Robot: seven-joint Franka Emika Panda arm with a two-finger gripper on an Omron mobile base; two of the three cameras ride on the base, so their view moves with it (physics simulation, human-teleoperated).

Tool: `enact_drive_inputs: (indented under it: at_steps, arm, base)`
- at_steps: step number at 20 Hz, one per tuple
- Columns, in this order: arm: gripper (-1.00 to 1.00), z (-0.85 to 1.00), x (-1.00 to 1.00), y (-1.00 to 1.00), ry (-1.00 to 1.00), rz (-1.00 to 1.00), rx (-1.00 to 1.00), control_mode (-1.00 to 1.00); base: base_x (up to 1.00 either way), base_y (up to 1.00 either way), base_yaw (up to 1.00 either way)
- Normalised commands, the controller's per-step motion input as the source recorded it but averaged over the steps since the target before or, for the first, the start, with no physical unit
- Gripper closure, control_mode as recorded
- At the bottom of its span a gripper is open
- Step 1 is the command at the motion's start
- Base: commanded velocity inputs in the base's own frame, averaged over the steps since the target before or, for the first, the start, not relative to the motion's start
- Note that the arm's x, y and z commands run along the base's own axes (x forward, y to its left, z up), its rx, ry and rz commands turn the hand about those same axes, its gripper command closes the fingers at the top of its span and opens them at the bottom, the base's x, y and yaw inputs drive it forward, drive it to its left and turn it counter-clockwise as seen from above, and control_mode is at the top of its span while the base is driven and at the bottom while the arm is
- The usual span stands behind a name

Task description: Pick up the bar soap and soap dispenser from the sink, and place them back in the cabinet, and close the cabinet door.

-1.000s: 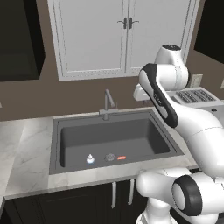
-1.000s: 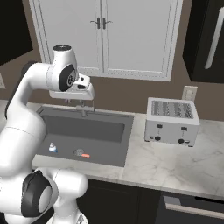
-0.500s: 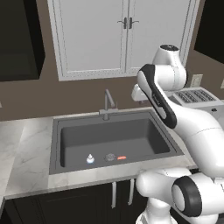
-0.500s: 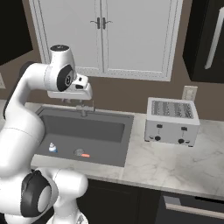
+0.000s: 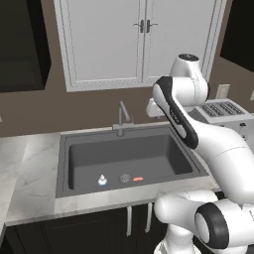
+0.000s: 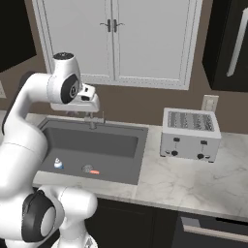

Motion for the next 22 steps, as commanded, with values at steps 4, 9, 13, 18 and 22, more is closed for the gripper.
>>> enact_drive_inputs:
  at_steps: [4, 9, 13, 18, 22]
  arm:
    - [-1.00, -0.19, 0.00, 0.12, -0.02, 0.00, 0.00, -1.00]
    - [-1.00, -0.21, 0.00, 0.14, -0.03, 0.00, 0.00, -1.00]
    - [-1.00, -0.21, 0.00, 0.17, -0.03, 0.00, 0.00, -1.00]
    - [-1.00, -0.19, 0.00, 0.17, -0.02, 0.00, 0.00, -1.00]
    - [-1.00, -0.23, -0.02, 0.14, -0.01, 0.00, 0.01, -1.00]
  base:
    - [0.00, 0.00, 0.00]
    - [0.00, 0.00, 0.00]
    - [0.00, 0.00, 0.00]
    - [0.00, 0.00, 0.00]
    - [0.00, 0.00, 0.00]
